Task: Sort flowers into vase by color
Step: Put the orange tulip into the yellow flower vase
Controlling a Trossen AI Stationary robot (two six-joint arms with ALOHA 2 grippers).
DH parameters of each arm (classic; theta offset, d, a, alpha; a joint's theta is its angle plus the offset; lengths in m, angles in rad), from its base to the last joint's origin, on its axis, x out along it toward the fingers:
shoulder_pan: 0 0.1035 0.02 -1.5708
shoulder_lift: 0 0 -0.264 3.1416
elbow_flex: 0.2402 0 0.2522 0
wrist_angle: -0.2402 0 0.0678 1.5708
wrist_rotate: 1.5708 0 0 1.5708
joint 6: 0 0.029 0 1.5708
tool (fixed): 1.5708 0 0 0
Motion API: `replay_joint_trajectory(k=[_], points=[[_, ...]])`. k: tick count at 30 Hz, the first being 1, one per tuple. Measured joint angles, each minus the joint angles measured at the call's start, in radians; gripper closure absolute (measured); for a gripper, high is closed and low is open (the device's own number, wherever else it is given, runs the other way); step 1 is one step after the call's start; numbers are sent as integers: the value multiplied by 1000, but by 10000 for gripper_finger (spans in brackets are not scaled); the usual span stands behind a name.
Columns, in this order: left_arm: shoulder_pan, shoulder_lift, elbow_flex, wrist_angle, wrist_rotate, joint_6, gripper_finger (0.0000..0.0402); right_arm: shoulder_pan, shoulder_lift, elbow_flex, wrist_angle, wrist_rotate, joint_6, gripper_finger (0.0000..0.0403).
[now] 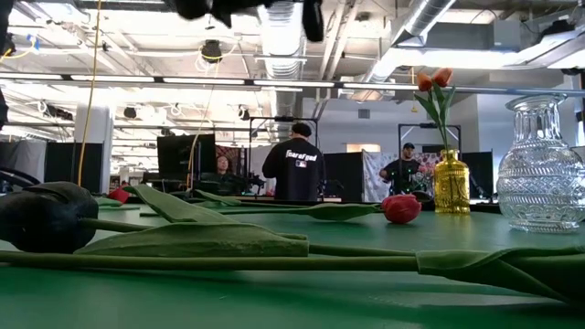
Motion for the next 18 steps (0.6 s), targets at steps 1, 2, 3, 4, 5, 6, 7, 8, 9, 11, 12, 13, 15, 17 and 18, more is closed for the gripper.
replay_joint_trajectory(k=[1,2,3,4,5,6,7,8,9,11,12,13,15,17,18], points=[[-9,0,28,-52,-14,37,401,-21,-4,-16,57,-28,-30,178],[-15,0,56,-100,-25,70,401,-43,-6,-26,96,-53,-52,178],[-20,0,83,-142,-41,102,401,-66,-5,-33,109,-83,-60,178],[-25,0,106,-177,-56,133,401,-90,-3,-33,108,-112,-61,178],[-27,0,126,-211,-72,158,401,-112,5,-33,110,-144,-61,178],[-30,0,140,-235,-82,177,401,-134,10,-33,114,-179,-63,178],[-31,0,151,-250,-88,189,401,-155,13,-33,115,-212,-64,178],[-32,0,158,-254,-91,193,401,-172,21,-33,121,-243,-64,178],[-32,0,162,-254,-93,193,401,-189,29,-33,139,-277,-65,178],[-31,0,167,-252,-99,193,401,-221,43,-33,174,-333,-83,178],[-29,0,167,-252,-100,193,401,-231,51,-33,198,-361,-92,178],[-28,0,167,-254,-102,192,401,-239,60,-33,220,-378,-99,178],[-27,0,167,-257,-103,192,401,-261,69,-33,230,-383,-105,178],[-27,0,167,-262,-107,200,401,-283,76,-33,233,-388,-102,178],[-27,0,167,-265,-107,204,401,-292,77,-33,228,-392,-100,178]])
